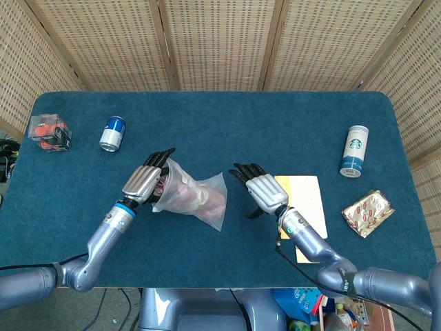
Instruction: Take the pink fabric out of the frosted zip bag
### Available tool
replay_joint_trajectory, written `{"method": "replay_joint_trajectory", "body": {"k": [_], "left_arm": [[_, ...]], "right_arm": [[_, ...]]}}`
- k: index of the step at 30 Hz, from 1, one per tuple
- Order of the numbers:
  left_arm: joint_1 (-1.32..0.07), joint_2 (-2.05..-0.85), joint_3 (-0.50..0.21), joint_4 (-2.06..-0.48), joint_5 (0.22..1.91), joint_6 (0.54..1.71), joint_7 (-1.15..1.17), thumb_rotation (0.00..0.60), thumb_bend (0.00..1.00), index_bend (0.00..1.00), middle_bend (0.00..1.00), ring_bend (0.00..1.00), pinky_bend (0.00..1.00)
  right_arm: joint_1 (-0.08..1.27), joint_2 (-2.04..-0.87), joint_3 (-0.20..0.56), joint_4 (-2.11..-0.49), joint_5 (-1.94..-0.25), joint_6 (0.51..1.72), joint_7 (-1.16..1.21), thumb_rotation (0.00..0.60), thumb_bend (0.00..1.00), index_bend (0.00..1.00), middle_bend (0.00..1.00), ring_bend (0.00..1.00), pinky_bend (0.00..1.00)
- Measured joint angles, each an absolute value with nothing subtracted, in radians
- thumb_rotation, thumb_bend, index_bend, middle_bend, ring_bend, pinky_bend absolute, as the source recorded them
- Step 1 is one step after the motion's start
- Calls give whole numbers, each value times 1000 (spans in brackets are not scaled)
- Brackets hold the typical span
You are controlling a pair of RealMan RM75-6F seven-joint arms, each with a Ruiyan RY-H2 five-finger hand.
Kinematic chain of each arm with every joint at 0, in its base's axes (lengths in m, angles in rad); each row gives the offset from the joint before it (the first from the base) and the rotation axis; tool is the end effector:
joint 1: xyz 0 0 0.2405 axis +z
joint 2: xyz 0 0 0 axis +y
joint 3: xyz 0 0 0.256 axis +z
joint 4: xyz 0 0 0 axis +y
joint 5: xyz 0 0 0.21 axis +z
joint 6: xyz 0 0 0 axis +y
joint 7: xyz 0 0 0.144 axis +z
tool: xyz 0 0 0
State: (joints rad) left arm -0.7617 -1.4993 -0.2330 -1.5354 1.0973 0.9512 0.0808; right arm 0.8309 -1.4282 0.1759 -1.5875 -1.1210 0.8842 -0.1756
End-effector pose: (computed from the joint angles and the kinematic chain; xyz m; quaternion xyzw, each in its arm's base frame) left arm -0.1277 0.3551 0.0044 -0.6786 -0.4661 -0.4446 0.3529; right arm -0.1146 -0.3504 0.0060 0.7527 -0.4019 0.3958 0.3394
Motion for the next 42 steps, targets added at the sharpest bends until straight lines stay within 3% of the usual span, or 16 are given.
{"method": "replay_joint_trajectory", "body": {"k": [2,5,7,10,14,21,27,34,42], "left_arm": [[-767,-1500,-242,-1532,1097,949,75,600,671,710,0,0,0],[-778,-1499,-257,-1534,1096,946,73,600,671,710,0,0,0],[-791,-1498,-270,-1540,1085,935,76,600,672,710,0,0,0],[-812,-1498,-286,-1548,1054,916,91,600,671,710,0,0,0],[-835,-1501,-306,-1559,1006,898,108,600,671,710,0,0,0],[-876,-1508,-333,-1581,930,878,139,600,672,710,0,0,0],[-895,-1507,-344,-1603,886,873,149,600,671,710,0,0,0],[-911,-1506,-341,-1621,851,873,164,600,671,710,0,0,0],[-918,-1501,-341,-1631,826,877,156,600,671,710,0,0,0]], "right_arm": [[808,-1417,160,-1583,-1162,927,-175,600,71,0,40,47,19],[777,-1408,133,-1564,-1233,996,-188,600,72,8,221,251,157],[758,-1404,107,-1535,-1297,1043,-208,600,72,45,367,397,313],[730,-1400,58,-1458,-1431,1123,-225,600,73,118,518,530,555],[703,-1399,-16,-1302,-1640,1240,-222,600,85,183,637,630,766],[699,-1419,-137,-1004,-1970,1432,-246,600,86,213,708,693,875],[735,-1449,-184,-948,-2104,1484,-313,600,86,213,754,729,930],[816,-1464,-175,-1019,-2154,1376,-417,600,86,213,761,737,964],[900,-1483,-125,-1163,-2130,1112,-562,600,85,213,760,737,966]]}}
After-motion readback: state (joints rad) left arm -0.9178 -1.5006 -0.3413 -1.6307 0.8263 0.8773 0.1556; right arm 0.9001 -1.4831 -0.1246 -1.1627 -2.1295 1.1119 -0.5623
